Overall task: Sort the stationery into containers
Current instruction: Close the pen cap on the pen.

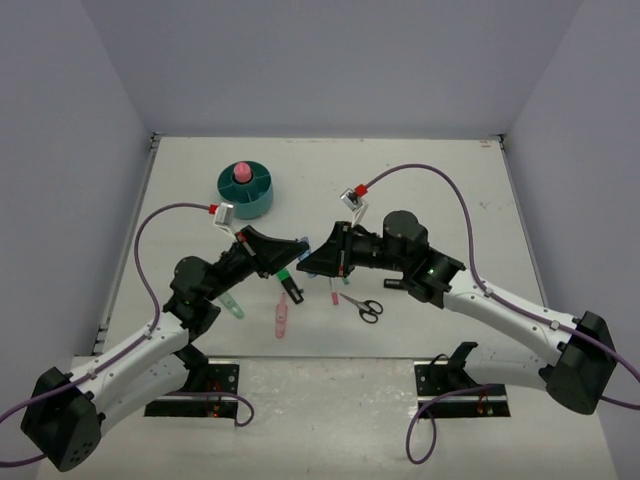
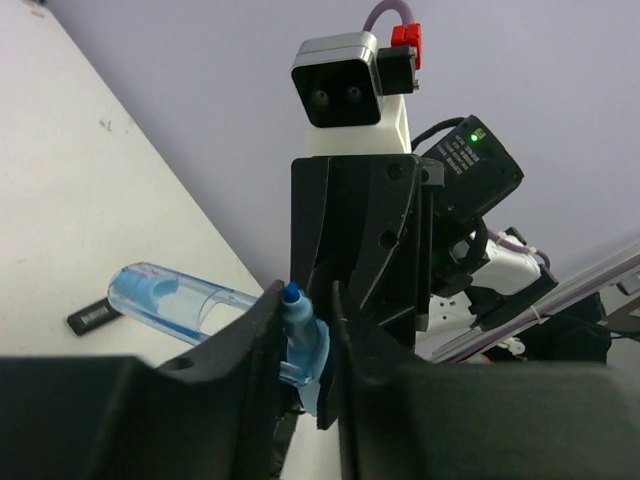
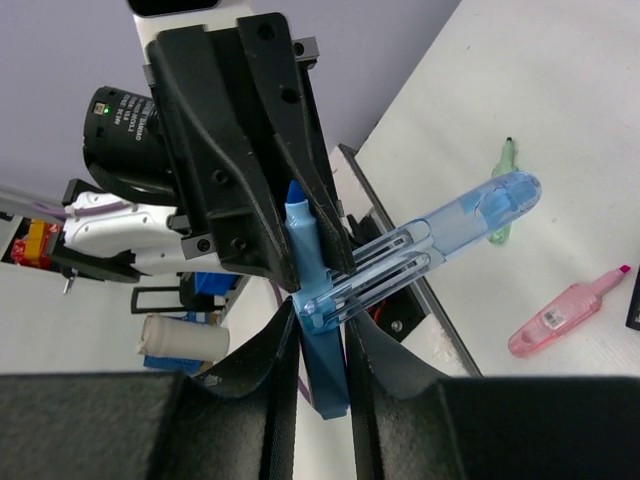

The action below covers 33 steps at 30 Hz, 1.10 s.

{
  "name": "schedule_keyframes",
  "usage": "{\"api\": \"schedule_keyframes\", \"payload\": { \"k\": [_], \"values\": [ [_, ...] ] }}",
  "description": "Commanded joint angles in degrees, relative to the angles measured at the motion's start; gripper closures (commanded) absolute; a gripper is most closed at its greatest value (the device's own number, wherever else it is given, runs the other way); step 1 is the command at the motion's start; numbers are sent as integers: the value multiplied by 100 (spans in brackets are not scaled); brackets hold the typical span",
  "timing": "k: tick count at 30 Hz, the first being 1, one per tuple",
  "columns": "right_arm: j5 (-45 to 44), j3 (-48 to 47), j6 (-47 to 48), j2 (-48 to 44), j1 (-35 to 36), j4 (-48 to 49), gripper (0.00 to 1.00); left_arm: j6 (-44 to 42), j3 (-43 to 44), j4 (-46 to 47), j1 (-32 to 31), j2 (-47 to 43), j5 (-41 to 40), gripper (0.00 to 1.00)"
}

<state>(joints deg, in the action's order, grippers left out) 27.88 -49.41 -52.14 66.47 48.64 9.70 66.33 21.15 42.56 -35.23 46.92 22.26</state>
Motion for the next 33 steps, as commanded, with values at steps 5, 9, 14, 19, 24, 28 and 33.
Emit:
{"api": "schedule_keyframes", "payload": {
  "k": [5, 9, 14, 19, 24, 28, 33],
  "values": [
    [-31, -367, 392, 78, -70, -284, 100, -1324, 949, -2677, -27, -579, -978, 0],
    [58, -412, 662, 20, -71, -525, 100, -1222, 1049, -2970, -27, -729, -1269, 0],
    [109, -613, 883, 74, -69, -637, 100, -124, 502, -2133, -32, -419, -462, 0],
    [192, -762, 941, 246, -67, -569, 100, 522, 175, -1358, -36, -283, -168, 0],
    [517, -857, 860, 458, -62, -287, 100, 747, 0, -814, -36, -400, -280, 0],
    [804, -830, 812, 540, -46, -191, 100, 639, -166, -525, -36, -511, -527, 17],
    [763, -579, 933, 357, -39, -425, 100, 135, -75, -637, -19, -641, -786, 50]
  ]
}}
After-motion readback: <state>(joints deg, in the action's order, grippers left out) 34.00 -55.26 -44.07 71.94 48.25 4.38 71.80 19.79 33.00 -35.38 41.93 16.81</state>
